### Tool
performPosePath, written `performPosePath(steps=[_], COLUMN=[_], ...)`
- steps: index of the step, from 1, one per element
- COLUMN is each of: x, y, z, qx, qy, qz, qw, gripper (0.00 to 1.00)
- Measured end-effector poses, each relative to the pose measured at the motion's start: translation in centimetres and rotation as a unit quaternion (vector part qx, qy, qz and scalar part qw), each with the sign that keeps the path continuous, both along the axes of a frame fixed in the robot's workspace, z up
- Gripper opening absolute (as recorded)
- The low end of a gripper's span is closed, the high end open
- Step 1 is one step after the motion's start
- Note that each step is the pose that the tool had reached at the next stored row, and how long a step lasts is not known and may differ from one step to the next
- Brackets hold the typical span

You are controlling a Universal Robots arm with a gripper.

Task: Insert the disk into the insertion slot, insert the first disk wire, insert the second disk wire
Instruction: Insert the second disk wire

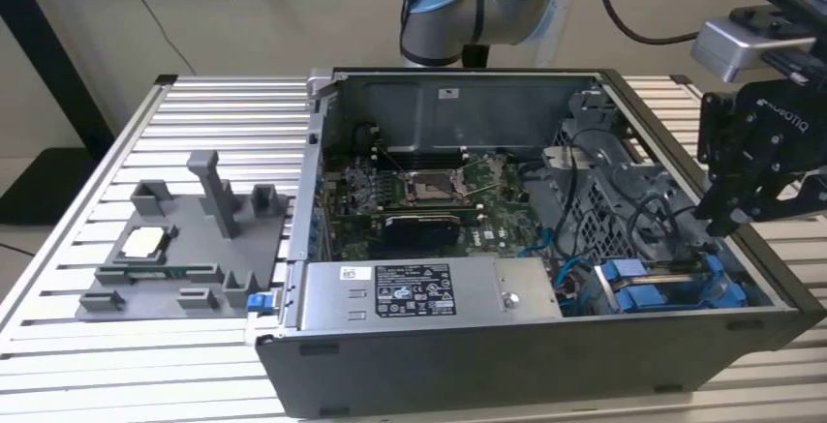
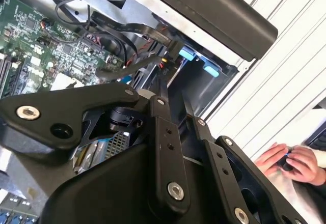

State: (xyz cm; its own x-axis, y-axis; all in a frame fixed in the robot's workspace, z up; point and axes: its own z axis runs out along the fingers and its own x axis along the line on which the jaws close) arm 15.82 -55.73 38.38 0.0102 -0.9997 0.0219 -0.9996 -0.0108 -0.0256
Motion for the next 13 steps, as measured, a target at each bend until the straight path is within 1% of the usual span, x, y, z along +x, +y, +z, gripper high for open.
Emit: performPosePath(steps=[6,13], x=[0.7,0.84], y=[0.0,0.0], z=[-0.05,-0.06], qx=[0.0001,0.0001], qy=[0.0,0.0], qz=[0.0,0.0], qw=[1.0,1.0], gripper=[0.27,0.27])
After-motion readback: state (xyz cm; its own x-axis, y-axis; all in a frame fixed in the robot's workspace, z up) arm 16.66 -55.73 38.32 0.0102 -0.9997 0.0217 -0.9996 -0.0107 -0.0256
